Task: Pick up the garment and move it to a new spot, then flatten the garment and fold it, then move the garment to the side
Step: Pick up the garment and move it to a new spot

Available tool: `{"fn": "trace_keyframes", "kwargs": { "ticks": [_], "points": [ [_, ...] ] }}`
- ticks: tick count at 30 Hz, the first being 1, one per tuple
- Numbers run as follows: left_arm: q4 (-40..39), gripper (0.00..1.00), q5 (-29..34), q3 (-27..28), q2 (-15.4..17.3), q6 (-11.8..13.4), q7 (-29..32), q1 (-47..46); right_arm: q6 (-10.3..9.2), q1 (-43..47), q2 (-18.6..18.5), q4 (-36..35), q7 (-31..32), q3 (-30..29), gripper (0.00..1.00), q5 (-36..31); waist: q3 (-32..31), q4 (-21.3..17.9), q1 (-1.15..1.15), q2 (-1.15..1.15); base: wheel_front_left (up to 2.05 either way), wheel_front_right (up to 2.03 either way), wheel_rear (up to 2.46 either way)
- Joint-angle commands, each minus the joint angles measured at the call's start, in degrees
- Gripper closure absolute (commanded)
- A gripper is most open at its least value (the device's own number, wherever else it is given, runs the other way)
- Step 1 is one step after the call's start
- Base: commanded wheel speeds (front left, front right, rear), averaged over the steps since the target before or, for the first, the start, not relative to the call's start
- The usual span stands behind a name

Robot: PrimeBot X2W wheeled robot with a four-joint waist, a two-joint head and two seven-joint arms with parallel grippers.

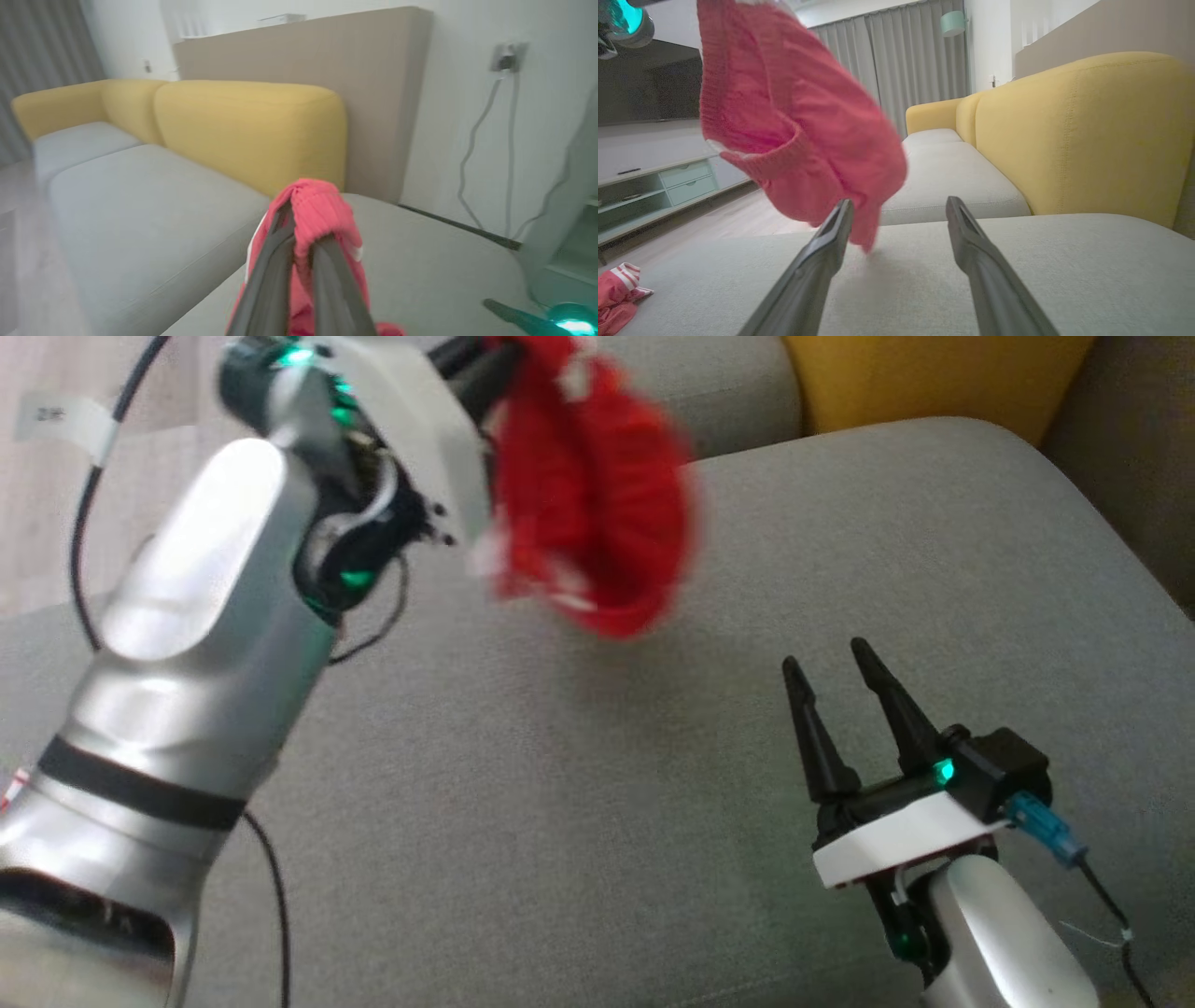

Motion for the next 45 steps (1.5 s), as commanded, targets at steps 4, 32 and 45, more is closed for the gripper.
{"fn": "trace_keyframes", "kwargs": {
  "ticks": [4,32,45],
  "points": [
    [-8.6,1.0,-6.7,-4.1,5.6,0.0,0.1,2.0,0.44,-1.0,-0.1,-2.2,-0.5,0.1,0.0,-0.4,1.4,-1.2,0.0,0.0,0.0,0.0,0.0],
    [21.1,0.0,-7.7,-21.2,14.2,1.9,-23.2,7.6,0.44,-1.1,-1.5,-1.8,-0.5,0.1,0.0,0.1,1.5,2.0,0.0,0.0,0.0,0.0,0.0],
    [-13.0,0.0,-6.3,5.8,13.4,23.7,-27.9,31.8,0.44,2.1,-1.5,-4.9,-0.5,-2.7,0.0,0.6,0.9,3.9,0.0,0.0,0.0,0.0,0.0]
  ]
}}
